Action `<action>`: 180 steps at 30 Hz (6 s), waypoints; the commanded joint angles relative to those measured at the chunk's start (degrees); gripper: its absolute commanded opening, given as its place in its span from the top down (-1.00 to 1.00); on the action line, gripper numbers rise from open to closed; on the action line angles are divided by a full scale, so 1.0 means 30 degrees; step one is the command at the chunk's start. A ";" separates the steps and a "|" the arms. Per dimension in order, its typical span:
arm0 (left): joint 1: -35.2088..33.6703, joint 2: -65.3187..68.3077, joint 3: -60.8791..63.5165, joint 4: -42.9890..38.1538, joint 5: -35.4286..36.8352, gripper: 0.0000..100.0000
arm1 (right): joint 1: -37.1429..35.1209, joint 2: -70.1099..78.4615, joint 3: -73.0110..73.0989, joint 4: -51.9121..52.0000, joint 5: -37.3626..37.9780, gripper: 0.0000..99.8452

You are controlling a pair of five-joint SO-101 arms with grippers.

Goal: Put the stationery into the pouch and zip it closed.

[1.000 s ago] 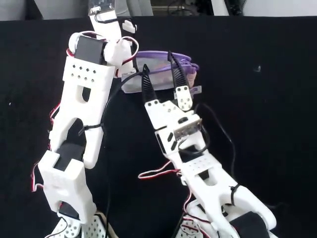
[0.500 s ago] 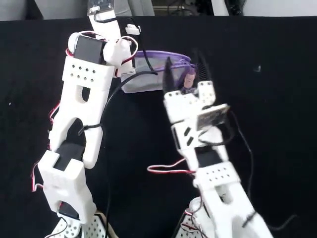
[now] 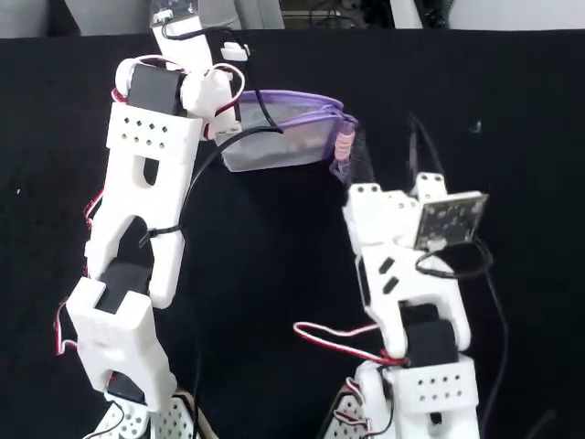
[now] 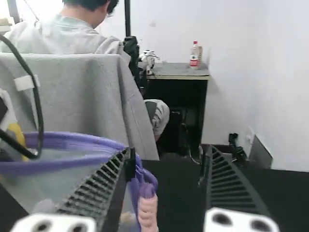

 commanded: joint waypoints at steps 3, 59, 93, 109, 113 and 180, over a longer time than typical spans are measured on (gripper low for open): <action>-0.0249 0.0088 0.0220 0.0059 -0.0059 0.94 | 0.0703 -0.3531 0.3238 0.0645 0.1670 0.55; -0.0132 0.0088 0.0249 0.0117 -0.0059 0.94 | -0.0381 1.0095 0.2593 -1.0374 0.2696 0.65; -0.0132 0.0088 0.0278 0.0147 -0.0059 0.94 | 0.0615 1.5399 0.0601 -1.5062 0.2579 0.98; -0.0132 0.0088 0.0278 0.0147 -0.0059 0.94 | -0.0352 1.1385 0.2974 -1.4916 0.2549 0.62; -0.0132 0.0088 0.0278 0.0147 -0.0059 0.94 | -0.0703 1.1414 0.3092 -1.4652 0.2549 0.62; -0.1040 -0.1553 -0.3414 0.0205 -0.0029 0.57 | -0.1670 0.2359 0.4205 -0.4718 0.4777 0.98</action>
